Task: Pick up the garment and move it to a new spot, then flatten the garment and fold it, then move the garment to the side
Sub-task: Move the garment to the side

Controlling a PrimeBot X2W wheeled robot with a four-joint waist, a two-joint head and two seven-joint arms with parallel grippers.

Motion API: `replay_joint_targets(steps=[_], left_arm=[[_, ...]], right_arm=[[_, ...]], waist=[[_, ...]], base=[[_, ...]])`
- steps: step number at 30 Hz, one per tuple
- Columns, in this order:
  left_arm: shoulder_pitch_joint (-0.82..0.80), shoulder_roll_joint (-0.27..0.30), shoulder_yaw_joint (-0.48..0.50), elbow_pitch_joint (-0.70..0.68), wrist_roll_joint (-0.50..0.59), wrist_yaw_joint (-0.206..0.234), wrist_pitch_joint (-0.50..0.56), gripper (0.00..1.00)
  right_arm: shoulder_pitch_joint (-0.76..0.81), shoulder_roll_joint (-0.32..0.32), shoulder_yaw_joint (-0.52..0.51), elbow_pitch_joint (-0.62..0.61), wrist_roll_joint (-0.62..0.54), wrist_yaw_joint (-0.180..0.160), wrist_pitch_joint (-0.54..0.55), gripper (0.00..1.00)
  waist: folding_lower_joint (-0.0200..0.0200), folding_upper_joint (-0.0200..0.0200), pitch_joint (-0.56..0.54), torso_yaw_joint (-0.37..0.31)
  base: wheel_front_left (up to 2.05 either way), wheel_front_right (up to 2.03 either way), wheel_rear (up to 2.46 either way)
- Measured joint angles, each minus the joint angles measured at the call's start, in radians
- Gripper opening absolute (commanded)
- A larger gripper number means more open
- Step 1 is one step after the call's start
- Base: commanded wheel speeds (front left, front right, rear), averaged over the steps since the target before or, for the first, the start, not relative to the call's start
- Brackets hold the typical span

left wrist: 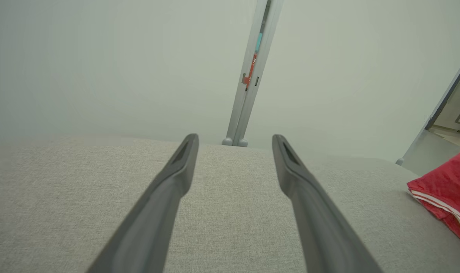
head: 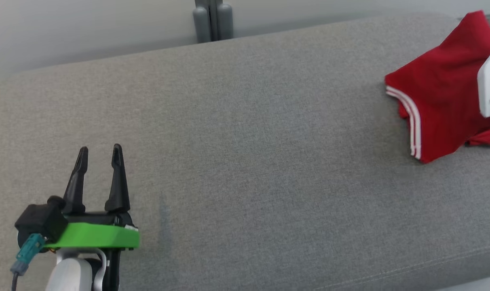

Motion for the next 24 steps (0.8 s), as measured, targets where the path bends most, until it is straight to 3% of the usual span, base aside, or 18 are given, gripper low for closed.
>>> replay_joint_targets(steps=[8, 19, 20, 21, 24], left_arm=[[-0.073, 0.063, -0.037, -0.016, 0.001, 0.0, 0.0, 1.0], [-0.142, 0.143, -0.055, -0.08, 0.002, 0.0, 0.014, 1.0], [-0.144, 0.145, -0.055, -0.086, 0.001, 0.0, 0.016, 1.0], [-0.146, 0.148, -0.054, -0.092, -0.001, 0.0, 0.017, 1.0], [-0.146, 0.153, -0.052, -0.102, -0.004, 0.0, 0.021, 1.0]], right_arm=[[-0.045, 0.008, -0.194, 0.077, -0.069, 0.0, -0.113, 0.0], [-0.036, 0.035, -0.527, 0.137, -0.265, 0.0, -0.263, 0.0], [-0.034, 0.04, -0.546, 0.137, -0.288, 0.0, -0.279, 0.34], [-0.033, 0.044, -0.568, 0.134, -0.315, 0.0, -0.296, 1.0], [-0.033, 0.059, -0.599, 0.102, -0.389, 0.0, -0.395, 1.0]], waist=[[0.0, 0.0, 0.119, -0.039], [0.0001, 0.0, 0.274, -0.044], [0.0001, 0.0, 0.283, -0.043], [0.0001, 0.0, 0.293, -0.041], [0.0001, 0.0, 0.309, -0.037]], base=[[0.0, 0.0, 0.0], [0.0, 0.0, 0.0], [0.0, 0.0, 0.0], [0.0, 0.0, 0.0], [0.0, 0.0, 0.0]])
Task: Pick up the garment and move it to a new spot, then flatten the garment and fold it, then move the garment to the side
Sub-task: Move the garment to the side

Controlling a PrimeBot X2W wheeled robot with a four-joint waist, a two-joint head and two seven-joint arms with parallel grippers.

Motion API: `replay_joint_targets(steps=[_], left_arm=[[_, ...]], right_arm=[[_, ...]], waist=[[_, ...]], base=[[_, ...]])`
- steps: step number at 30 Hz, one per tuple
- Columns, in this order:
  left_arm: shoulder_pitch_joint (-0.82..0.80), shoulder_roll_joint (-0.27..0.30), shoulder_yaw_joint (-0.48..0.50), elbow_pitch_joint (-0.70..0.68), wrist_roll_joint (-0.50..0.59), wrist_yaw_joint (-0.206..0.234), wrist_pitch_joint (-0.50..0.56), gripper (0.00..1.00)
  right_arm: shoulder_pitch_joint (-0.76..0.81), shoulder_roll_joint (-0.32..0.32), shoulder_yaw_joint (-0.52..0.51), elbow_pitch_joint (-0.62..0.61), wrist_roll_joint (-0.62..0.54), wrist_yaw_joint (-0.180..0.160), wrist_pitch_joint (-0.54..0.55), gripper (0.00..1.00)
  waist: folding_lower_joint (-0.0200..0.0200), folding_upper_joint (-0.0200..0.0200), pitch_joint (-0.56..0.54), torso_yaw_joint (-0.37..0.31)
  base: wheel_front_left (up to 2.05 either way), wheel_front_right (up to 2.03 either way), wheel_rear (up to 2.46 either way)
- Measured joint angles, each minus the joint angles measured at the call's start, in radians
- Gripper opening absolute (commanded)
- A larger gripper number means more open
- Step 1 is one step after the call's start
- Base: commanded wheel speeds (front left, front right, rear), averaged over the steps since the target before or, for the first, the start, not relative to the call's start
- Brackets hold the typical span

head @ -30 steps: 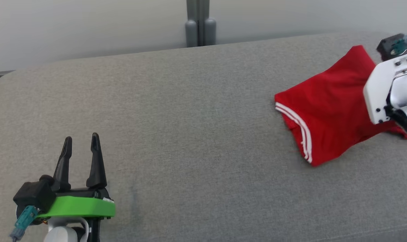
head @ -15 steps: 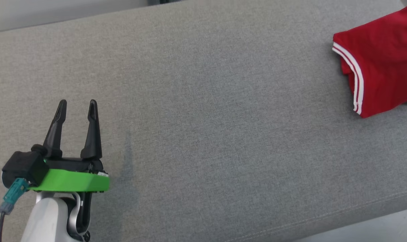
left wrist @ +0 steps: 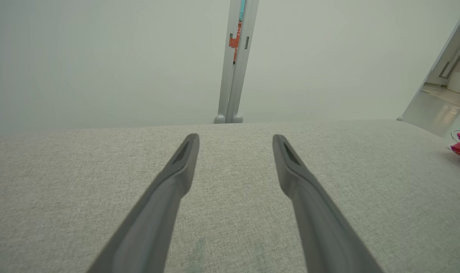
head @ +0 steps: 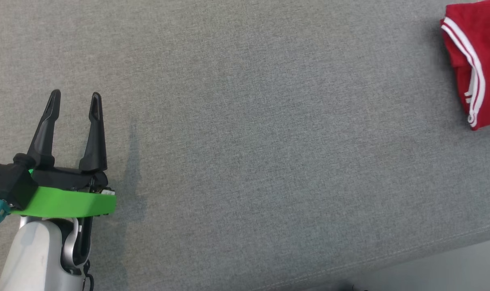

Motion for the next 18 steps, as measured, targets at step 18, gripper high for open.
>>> replay_joint_targets(steps=[18], left_arm=[[0.068, -0.056, -0.033, 0.131, -0.031, 0.003, -0.014, 1.0]], right_arm=[[0.199, 0.151, 0.202, -0.045, 0.097, 0.0, -0.264, 1.0]], waist=[[0.0, 0.0, -0.203, 0.024]], base=[[0.0, 0.0, 0.0]])
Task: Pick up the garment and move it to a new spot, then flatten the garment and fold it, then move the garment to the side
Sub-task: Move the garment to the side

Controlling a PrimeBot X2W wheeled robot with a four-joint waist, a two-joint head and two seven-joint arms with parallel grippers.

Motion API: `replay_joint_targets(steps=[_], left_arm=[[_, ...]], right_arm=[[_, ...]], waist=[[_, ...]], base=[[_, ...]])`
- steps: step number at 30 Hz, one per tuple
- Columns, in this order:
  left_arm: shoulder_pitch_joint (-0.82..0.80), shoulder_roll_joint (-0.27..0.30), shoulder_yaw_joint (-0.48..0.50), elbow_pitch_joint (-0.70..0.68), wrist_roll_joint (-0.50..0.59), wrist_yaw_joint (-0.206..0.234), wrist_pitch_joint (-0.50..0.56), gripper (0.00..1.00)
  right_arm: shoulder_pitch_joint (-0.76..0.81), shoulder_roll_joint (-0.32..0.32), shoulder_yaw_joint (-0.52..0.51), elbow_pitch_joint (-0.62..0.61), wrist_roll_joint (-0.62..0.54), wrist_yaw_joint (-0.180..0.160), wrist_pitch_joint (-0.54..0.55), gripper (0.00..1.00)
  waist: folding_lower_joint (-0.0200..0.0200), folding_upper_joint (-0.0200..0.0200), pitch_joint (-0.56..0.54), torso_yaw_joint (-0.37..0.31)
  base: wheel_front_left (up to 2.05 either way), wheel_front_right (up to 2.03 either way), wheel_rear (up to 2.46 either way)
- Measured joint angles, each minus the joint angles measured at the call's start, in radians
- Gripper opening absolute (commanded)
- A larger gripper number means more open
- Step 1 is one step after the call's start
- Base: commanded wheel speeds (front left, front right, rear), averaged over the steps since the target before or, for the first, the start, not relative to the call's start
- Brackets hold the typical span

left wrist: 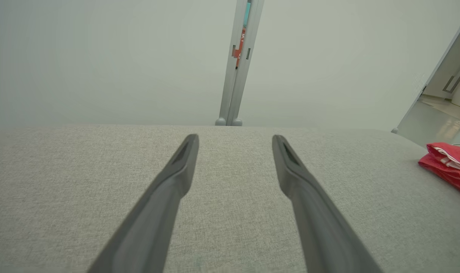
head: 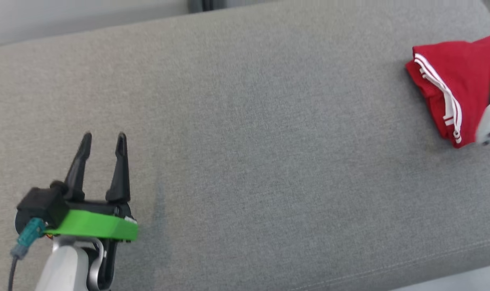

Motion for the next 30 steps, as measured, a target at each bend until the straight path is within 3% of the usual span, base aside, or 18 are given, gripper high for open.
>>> replay_joint_targets(steps=[8, 15, 30], left_arm=[[0.104, -0.024, 0.022, 0.053, -0.01, 0.001, -0.003, 1.0], [0.146, -0.057, 0.063, 0.058, -0.005, 0.007, -0.004, 1.0], [0.213, -0.095, 0.096, 0.113, 0.038, 0.002, -0.005, 1.0]], right_arm=[[0.288, 0.062, 0.117, -0.239, 0.152, 0.0, -0.065, 1.0], [0.473, 0.119, 0.16, -0.386, 0.19, 0.0, -0.079, 1.0], [0.567, 0.213, 0.194, -0.392, 0.182, 0.0, -0.081, 1.0]], waist=[[0.0, 0.0, -0.147, 0.019], [0.0, 0.0, -0.246, 0.041], [-0.0001, 0.0, -0.307, 0.126]], base=[[0.0, 0.0, 0.0], [0.0, 0.0, 0.0], [0.0, 0.0, 0.0]])
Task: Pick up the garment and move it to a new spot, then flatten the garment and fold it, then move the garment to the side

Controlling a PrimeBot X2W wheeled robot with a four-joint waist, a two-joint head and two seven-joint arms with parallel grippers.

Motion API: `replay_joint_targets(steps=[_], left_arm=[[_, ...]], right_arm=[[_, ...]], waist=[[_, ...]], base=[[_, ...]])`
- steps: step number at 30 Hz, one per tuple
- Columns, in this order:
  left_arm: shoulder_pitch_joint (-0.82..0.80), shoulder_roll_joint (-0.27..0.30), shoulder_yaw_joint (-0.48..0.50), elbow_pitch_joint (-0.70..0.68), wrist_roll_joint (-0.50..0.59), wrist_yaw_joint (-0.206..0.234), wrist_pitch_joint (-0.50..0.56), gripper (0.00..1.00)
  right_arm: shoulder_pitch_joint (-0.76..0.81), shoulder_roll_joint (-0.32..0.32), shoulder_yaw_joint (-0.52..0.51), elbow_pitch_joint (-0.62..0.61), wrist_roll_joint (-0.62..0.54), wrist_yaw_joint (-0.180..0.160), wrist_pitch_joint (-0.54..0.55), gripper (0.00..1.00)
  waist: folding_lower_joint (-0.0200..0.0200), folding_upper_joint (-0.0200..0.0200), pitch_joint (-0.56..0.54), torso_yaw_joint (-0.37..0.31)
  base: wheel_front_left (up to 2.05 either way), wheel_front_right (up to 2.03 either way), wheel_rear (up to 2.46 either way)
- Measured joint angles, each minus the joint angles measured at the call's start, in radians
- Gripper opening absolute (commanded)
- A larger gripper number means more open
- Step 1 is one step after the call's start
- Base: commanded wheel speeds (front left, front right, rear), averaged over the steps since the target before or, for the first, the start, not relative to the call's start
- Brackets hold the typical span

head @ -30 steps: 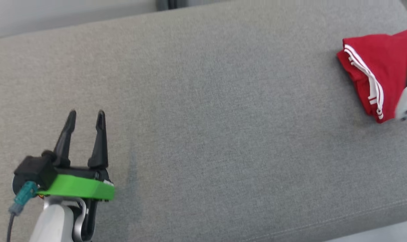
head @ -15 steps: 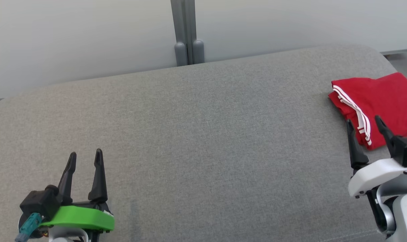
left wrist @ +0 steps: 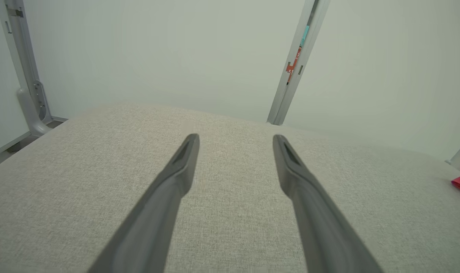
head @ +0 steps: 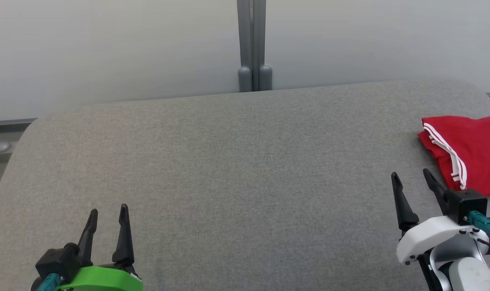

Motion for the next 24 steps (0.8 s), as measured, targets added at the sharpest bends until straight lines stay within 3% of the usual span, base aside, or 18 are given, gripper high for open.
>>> replay_joint_targets(steps=[7, 24], left_arm=[[0.0, 0.0, -0.003, 0.018, 0.003, -0.003, 0.0, 1.0], [-0.001, 0.005, -0.008, 0.009, 0.009, -0.004, 0.0, 1.0]], right_arm=[[0.007, 0.012, -0.011, 0.008, -0.006, 0.0, -0.003, 1.0], [0.015, 0.035, -0.021, 0.006, -0.011, 0.0, -0.004, 1.0]], waist=[[0.0, 0.0, -0.007, 0.029], [0.0, 0.0, 0.001, 0.022]], base=[[0.0, 0.0, 0.0], [0.0, 0.0, 0.0]])
